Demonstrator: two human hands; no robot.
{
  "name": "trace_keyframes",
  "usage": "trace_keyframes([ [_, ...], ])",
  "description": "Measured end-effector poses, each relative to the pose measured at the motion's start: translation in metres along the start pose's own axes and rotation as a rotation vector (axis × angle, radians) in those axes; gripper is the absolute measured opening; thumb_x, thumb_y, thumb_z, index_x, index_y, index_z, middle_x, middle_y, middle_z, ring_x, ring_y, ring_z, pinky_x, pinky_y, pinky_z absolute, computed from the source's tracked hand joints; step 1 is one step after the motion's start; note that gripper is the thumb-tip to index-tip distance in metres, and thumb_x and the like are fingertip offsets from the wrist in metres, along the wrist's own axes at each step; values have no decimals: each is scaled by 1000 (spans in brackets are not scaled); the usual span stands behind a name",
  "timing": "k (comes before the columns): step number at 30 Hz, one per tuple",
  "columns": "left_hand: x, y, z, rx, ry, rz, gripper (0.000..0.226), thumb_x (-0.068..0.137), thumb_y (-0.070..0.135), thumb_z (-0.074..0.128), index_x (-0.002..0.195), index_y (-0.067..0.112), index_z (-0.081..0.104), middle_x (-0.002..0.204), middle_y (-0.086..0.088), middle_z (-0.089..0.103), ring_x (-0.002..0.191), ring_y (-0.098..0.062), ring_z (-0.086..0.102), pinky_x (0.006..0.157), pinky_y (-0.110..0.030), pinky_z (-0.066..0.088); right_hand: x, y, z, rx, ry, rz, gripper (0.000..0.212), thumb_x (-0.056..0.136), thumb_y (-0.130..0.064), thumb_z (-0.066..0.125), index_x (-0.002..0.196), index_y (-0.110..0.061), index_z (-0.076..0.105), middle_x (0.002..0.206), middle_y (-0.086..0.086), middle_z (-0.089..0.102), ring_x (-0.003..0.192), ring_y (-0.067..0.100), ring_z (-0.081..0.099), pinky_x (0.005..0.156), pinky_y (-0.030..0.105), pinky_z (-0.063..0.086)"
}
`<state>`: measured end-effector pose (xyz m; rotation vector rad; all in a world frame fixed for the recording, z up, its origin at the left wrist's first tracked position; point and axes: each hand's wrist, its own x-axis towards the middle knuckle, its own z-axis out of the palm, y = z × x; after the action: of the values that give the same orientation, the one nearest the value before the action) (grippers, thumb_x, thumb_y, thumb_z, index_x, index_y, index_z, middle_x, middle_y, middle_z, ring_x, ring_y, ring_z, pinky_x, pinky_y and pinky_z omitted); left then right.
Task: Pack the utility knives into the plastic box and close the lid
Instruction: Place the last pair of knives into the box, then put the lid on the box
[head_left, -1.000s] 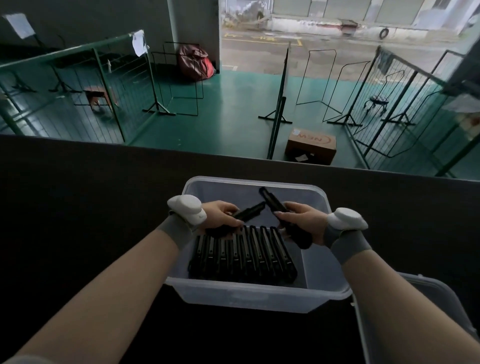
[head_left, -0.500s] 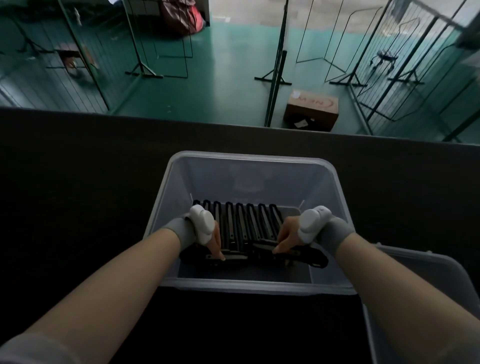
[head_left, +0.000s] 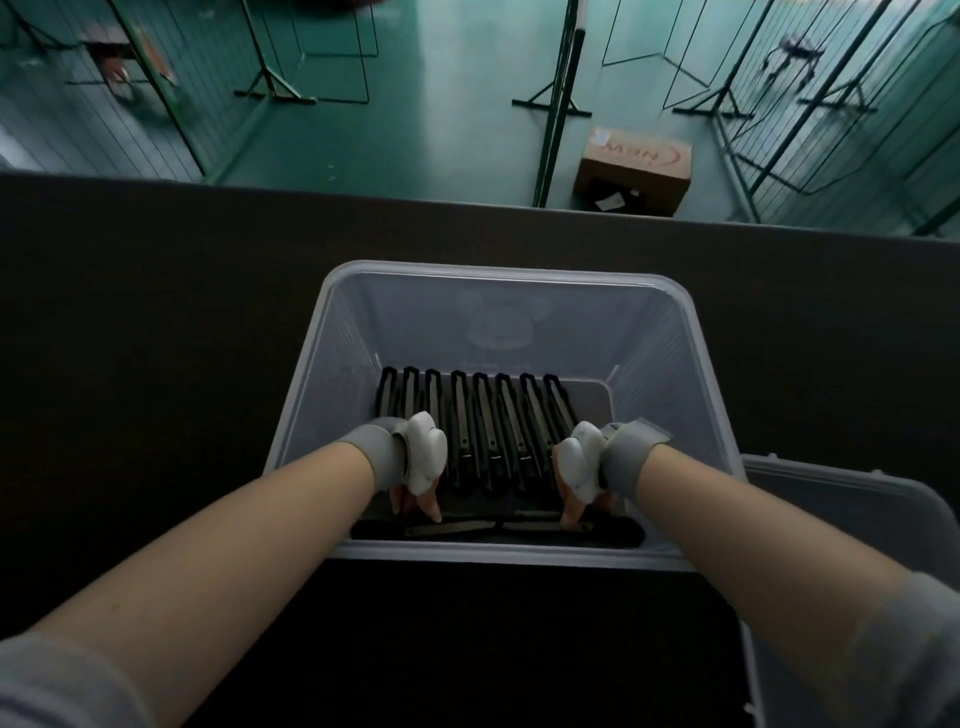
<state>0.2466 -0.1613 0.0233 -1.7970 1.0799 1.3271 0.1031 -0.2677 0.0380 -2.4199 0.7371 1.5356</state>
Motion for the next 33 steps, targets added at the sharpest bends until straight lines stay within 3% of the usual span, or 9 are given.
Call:
trace_keyframes([
  [2, -2, 1, -2, -160, -48, 70, 46, 96, 34, 50, 110, -7, 64, 133, -23, 56, 112, -29, 59, 87, -28, 49, -10, 3, -2, 44, 4, 14, 49, 101, -36, 35, 143, -12, 40, 130, -7, 60, 115, 2, 55, 98, 13, 39],
  [5, -8, 1, -8, -261, 81, 89, 47, 93, 42, 52, 99, -2, 69, 119, -20, 65, 94, -26, 65, 77, -24, 51, -18, 14, -9, 137, -174, 58, 43, 99, -46, 33, 100, -16, 63, 52, -12, 68, 55, 1, 64, 70, 15, 50],
  [6, -9, 0, -11, -292, 162, 89, 44, 91, 44, 53, 86, 4, 69, 112, -17, 68, 84, -24, 65, 69, -20, 49, -14, 21, -11, 230, -160, 54, 40, 98, -45, 38, 86, -14, 60, 53, -7, 68, 48, 3, 61, 56, 13, 49],
  [9, -21, 5, -16, -395, 436, 116, 43, 90, 47, 54, 65, 12, 57, 87, -11, 74, 58, -17, 60, 59, -20, 50, -30, 41, -15, 406, 33, 18, 36, 94, -43, 49, 92, -10, 64, 104, 6, 69, 61, 7, 56, 40, 10, 45],
  [13, -50, 14, -25, -542, 523, 228, 48, 94, 46, 48, 62, 10, 56, 46, 6, 62, 32, -1, 55, 38, -12, 46, -55, 58, -18, 619, 333, -99, 32, 85, -41, 64, 74, -10, 67, 82, 7, 73, 60, 13, 64, 59, 21, 54],
  [16, -83, 29, -26, -578, 623, 314, 45, 94, 48, 46, 69, 13, 59, 66, 2, 62, 47, -5, 59, 44, -15, 47, -86, 64, -12, 762, 505, -172, 38, 86, -35, 65, 89, 3, 70, 83, 14, 72, 70, 21, 67, 73, 34, 58],
  [23, -147, 84, -10, -782, 856, 552, 37, 98, 35, 44, 69, 14, 56, 69, -1, 61, 42, 0, 57, 34, -8, 39, -163, 91, 18, 884, 924, -213, 24, 89, -30, 60, 93, -7, 66, 70, 1, 65, 52, 6, 60, 43, 10, 46],
  [28, -182, 144, 9, -1079, 653, 783, 31, 97, 34, 45, 81, 13, 61, 80, -2, 65, 68, -13, 63, 59, -22, 50, -184, 124, 69, 965, 1147, -97, 27, 89, -32, 60, 100, -8, 68, 73, 1, 65, 60, 11, 60, 58, 21, 49],
  [33, -184, 220, 33, -1031, 517, 829, 32, 98, 32, 45, 83, 9, 61, 81, -5, 65, 70, -13, 63, 57, -20, 54, -185, 160, 140, 1080, 1231, 86, 29, 87, -37, 62, 97, -11, 69, 78, 5, 70, 68, 20, 66, 69, 30, 54],
])
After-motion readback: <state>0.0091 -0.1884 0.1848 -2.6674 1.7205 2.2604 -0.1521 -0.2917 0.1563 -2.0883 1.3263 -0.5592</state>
